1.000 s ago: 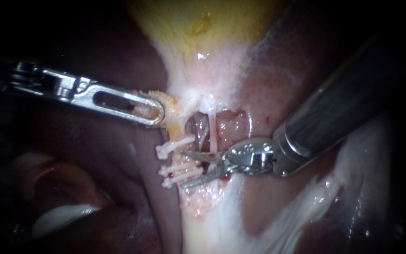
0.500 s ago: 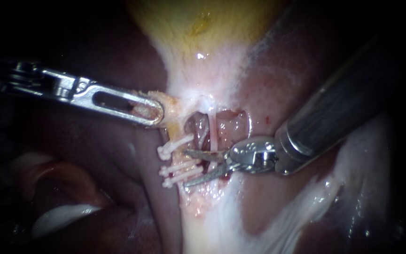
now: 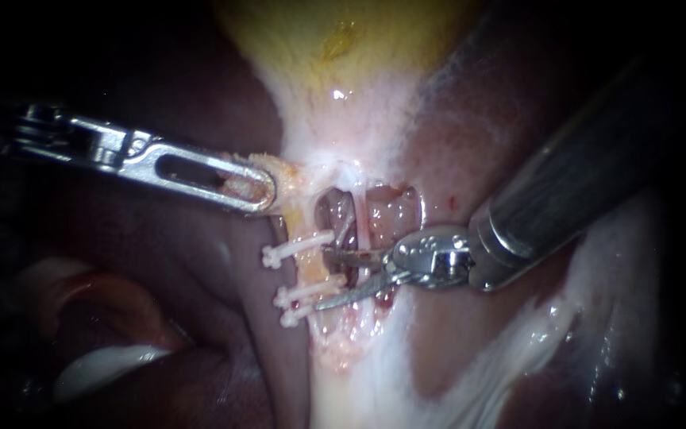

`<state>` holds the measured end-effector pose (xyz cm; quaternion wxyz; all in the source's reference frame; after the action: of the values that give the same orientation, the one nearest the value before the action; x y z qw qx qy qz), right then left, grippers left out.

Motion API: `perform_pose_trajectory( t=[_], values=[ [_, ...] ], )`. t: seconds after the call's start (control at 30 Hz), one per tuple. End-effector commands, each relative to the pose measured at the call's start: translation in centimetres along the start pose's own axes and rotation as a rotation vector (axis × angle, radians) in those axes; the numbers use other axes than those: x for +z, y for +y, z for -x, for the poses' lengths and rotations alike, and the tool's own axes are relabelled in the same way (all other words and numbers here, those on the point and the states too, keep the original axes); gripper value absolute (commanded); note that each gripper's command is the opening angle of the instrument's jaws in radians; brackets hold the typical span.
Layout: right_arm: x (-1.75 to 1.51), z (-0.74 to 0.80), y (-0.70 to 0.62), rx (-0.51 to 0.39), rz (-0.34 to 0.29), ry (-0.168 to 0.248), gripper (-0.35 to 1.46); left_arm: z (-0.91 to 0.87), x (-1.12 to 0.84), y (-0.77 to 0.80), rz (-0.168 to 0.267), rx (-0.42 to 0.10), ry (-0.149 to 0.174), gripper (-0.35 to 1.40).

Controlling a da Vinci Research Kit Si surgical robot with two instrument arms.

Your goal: Go to the cutting position left tube

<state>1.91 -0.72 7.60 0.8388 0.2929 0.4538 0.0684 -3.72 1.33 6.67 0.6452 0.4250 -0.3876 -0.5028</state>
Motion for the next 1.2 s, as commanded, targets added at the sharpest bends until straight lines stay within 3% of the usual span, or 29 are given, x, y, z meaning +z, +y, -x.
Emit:
perform_pose_trajectory(
  t=[0.03, 0.4, 0.77, 1.2],
  values=[
    [0.02, -0.01, -0.01, -0.001, -0.004, 0.005, 1.32, 0.0, 0.0, 0.0, 0.0, 0.0, 0.0, -0.35],
    [0.14, -0.11, 0.03, 0.029, -0.03, 0.047, 1.32, 0.0, 0.01, -0.01, 0.001, -0.001, -0.001, -0.35],
    [0.35, -0.24, 0.12, 0.099, -0.093, 0.12, 1.3, 0.0, 0.02, -0.01, -0.001, -0.001, 0.001, -0.35],
    [0.64, -0.31, 0.19, 0.125, -0.111, 0.154, 1.3, 0.01, 0.03, -0.01, 0.0, -0.001, 0.0, -0.35]
  ],
)
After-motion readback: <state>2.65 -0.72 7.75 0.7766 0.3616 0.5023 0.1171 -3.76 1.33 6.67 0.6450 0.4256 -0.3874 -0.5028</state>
